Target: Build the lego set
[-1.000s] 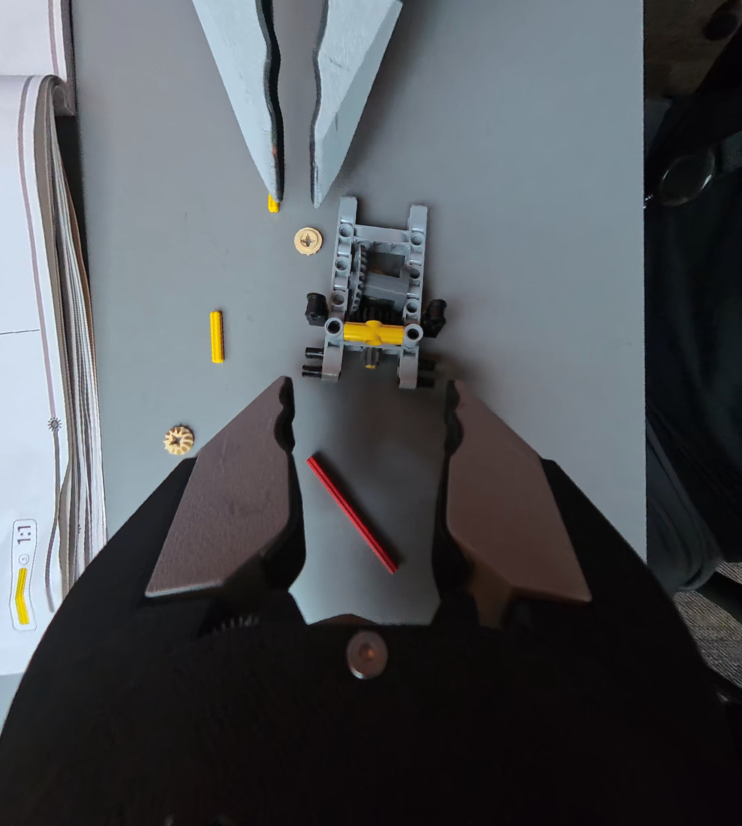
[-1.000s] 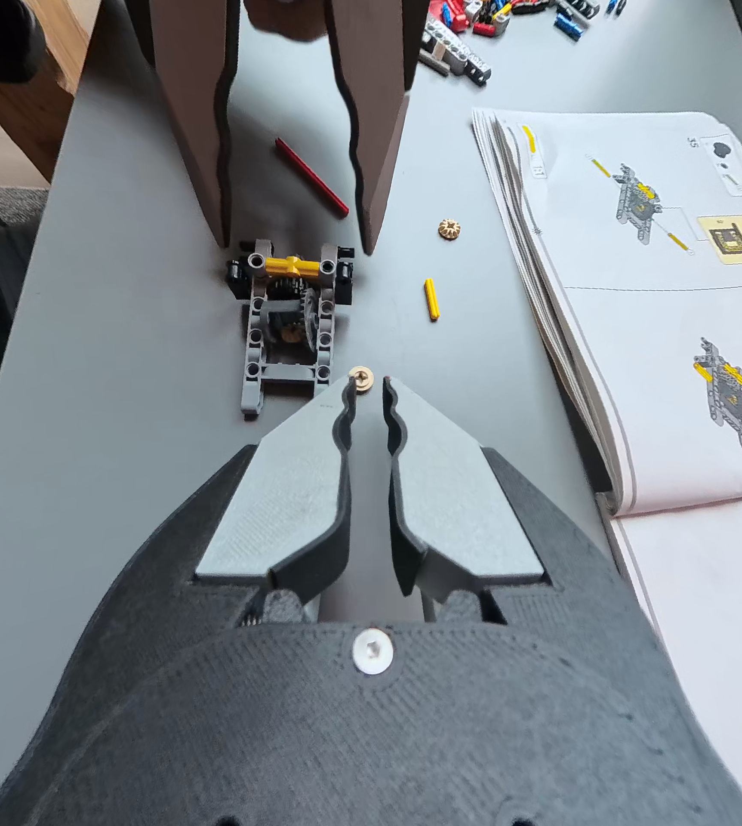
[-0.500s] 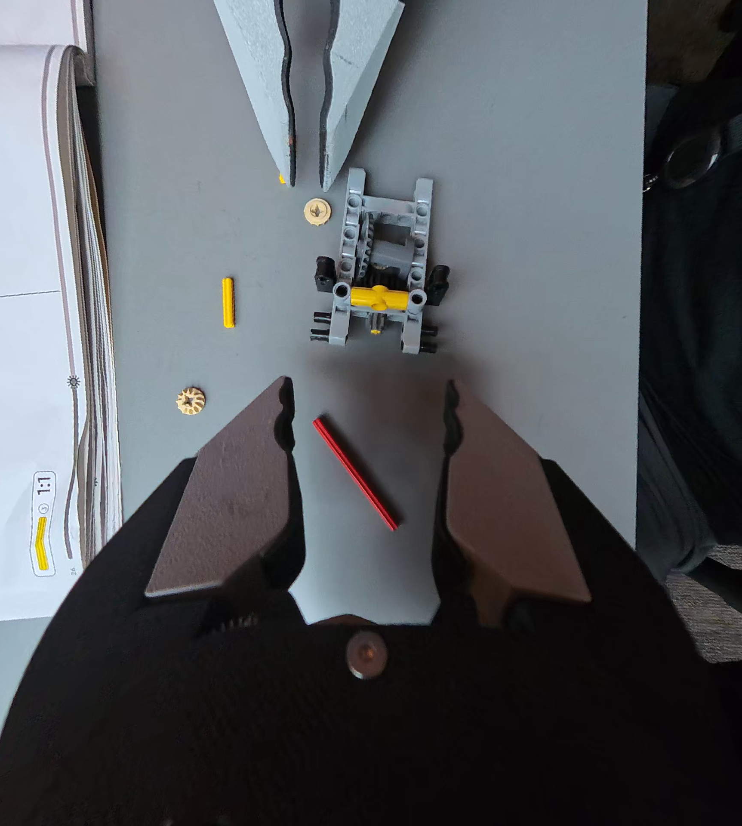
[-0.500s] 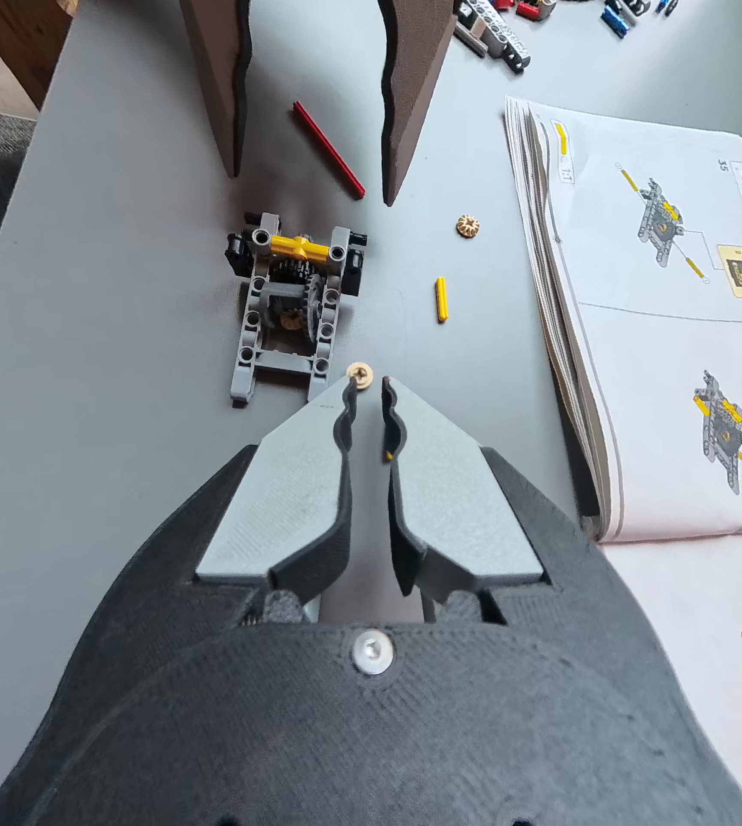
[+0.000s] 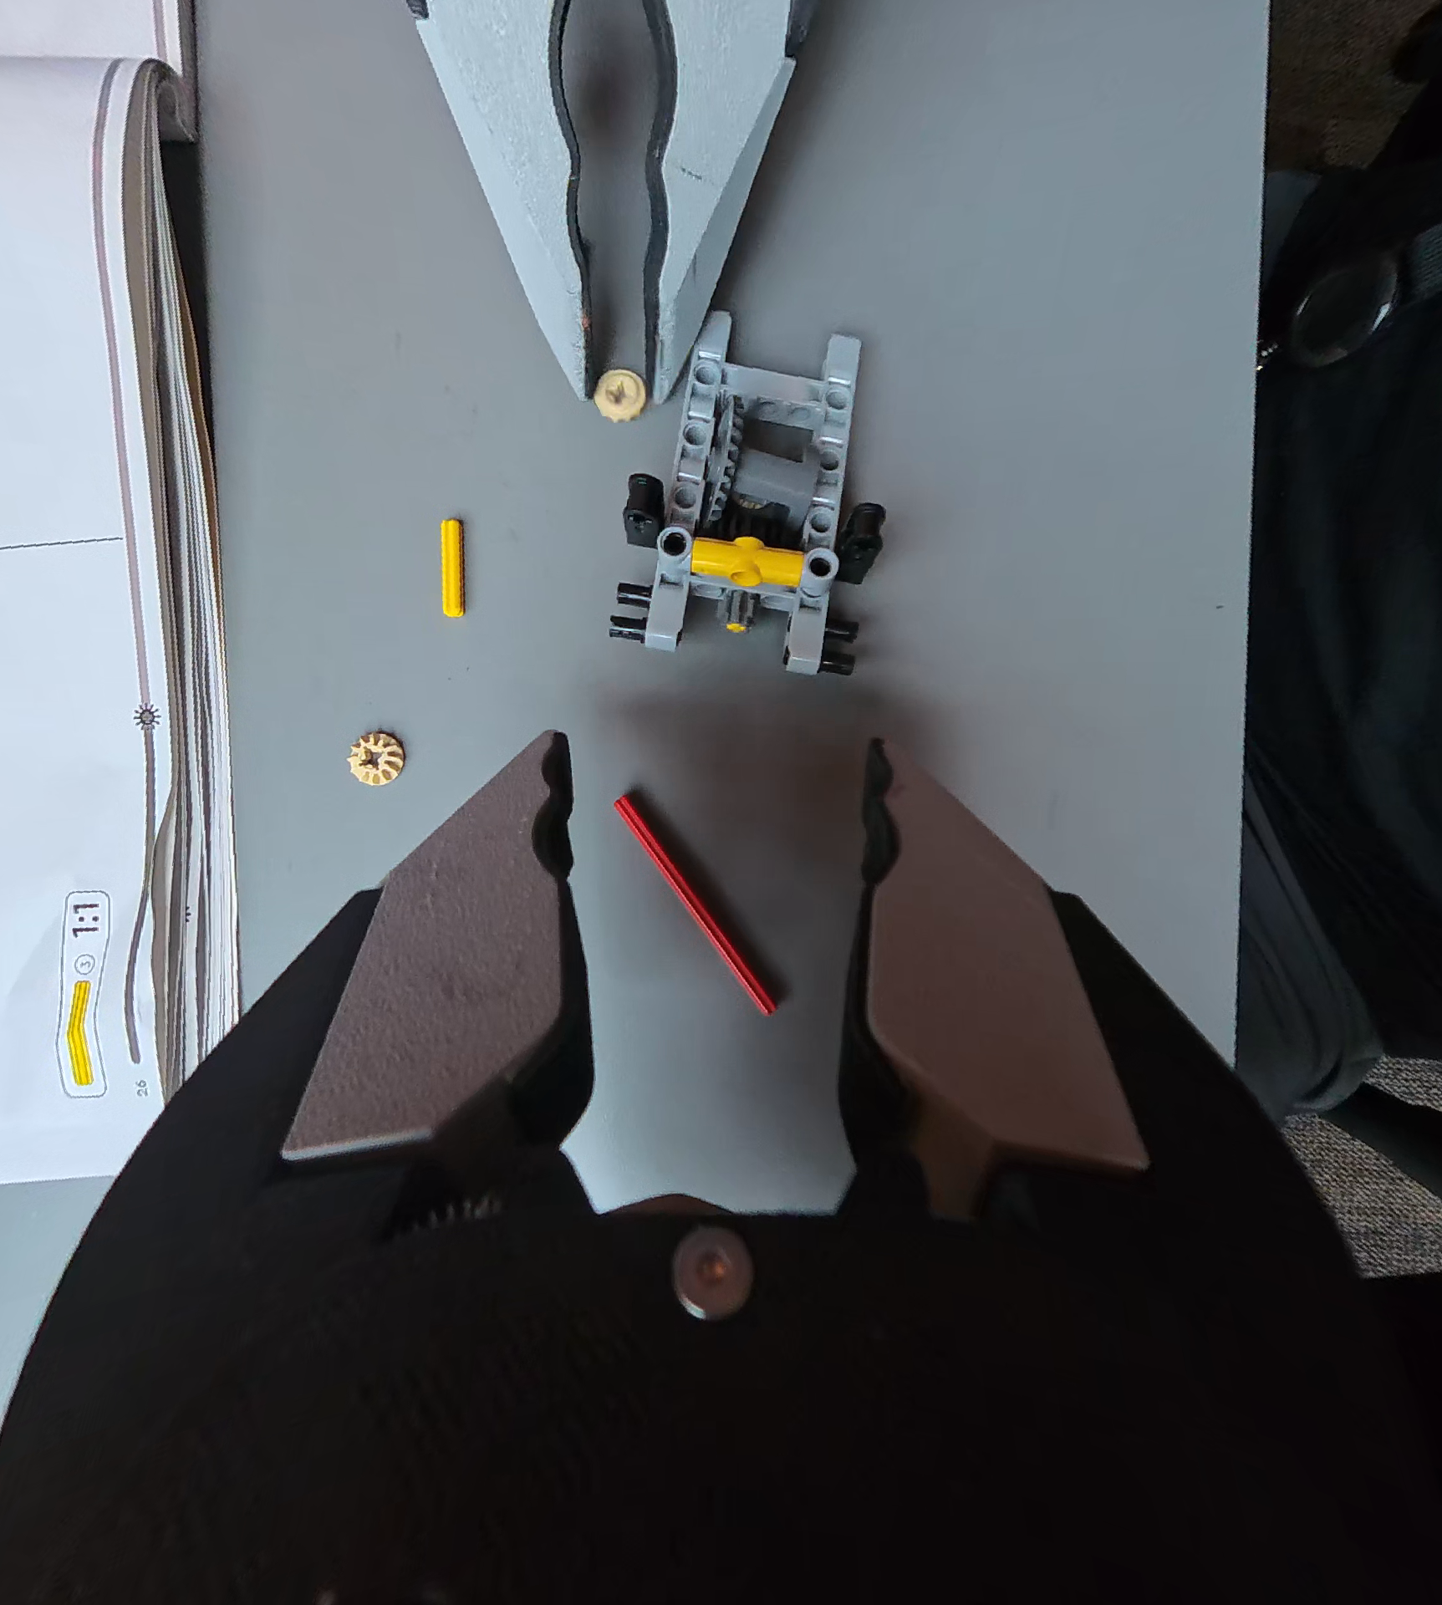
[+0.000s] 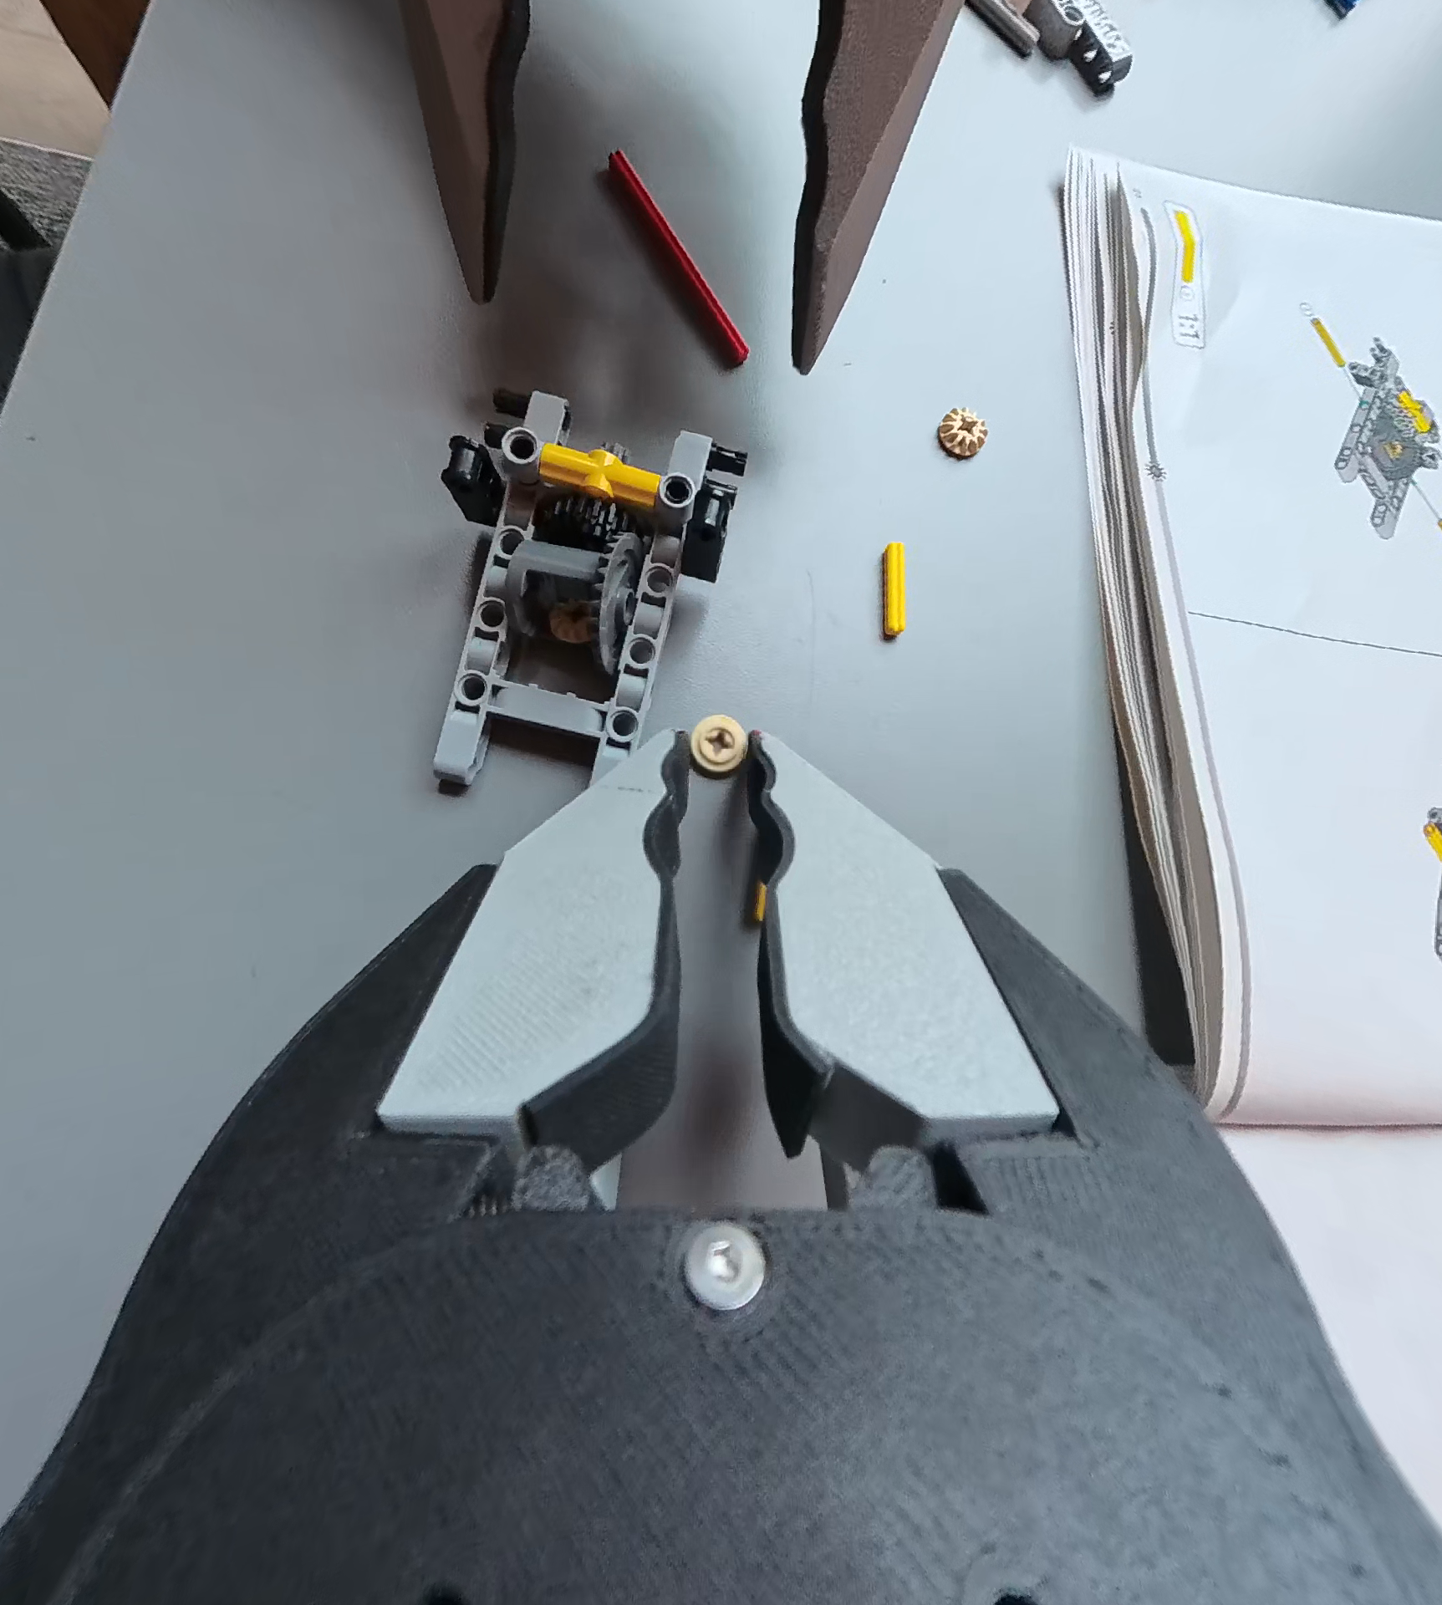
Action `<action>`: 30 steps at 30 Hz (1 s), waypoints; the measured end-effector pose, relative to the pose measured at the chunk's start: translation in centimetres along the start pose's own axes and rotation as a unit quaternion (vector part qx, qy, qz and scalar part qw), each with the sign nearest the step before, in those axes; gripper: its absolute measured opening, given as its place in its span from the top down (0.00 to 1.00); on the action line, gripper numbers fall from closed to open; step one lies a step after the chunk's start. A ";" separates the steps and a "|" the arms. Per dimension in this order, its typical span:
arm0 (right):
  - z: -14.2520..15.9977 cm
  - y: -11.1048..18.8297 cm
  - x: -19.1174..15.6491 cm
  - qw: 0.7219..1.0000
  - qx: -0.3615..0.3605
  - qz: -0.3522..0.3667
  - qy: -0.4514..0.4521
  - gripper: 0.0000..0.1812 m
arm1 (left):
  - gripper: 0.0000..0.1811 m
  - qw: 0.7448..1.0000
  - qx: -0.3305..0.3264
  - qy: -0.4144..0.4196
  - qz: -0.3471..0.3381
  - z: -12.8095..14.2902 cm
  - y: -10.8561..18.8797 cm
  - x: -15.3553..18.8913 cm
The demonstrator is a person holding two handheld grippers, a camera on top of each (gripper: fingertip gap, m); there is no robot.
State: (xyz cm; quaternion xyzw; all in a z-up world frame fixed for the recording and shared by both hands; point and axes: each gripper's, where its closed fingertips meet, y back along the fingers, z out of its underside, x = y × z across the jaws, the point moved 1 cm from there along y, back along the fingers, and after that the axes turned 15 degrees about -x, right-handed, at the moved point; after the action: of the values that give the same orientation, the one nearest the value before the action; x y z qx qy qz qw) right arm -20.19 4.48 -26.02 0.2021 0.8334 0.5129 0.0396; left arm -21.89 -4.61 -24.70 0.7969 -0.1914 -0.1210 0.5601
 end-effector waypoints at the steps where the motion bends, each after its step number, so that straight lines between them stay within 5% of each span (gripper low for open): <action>1: 0.0 0.0 0.0 1.000 -0.001 0.000 -0.001 0.95 | 0.64 1.000 0.000 0.000 0.001 0.0 0.0 0.0; 12: -0.2 0.4 0.1 1.000 0.010 -0.006 -0.012 0.96 | 0.65 1.000 0.007 -0.001 -0.013 -0.2 0.4 -0.2; 30: -2.7 4.0 1.1 0.973 0.168 -0.078 -0.137 0.96 | 0.79 0.992 0.084 -0.004 -0.099 -2.5 2.7 -1.8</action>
State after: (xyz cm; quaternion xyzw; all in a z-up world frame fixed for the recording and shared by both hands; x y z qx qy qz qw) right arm -20.75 4.16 -21.13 0.2083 0.9076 0.3281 0.1589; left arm -22.92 -2.53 -21.32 0.8554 -0.1234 -0.1624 0.4761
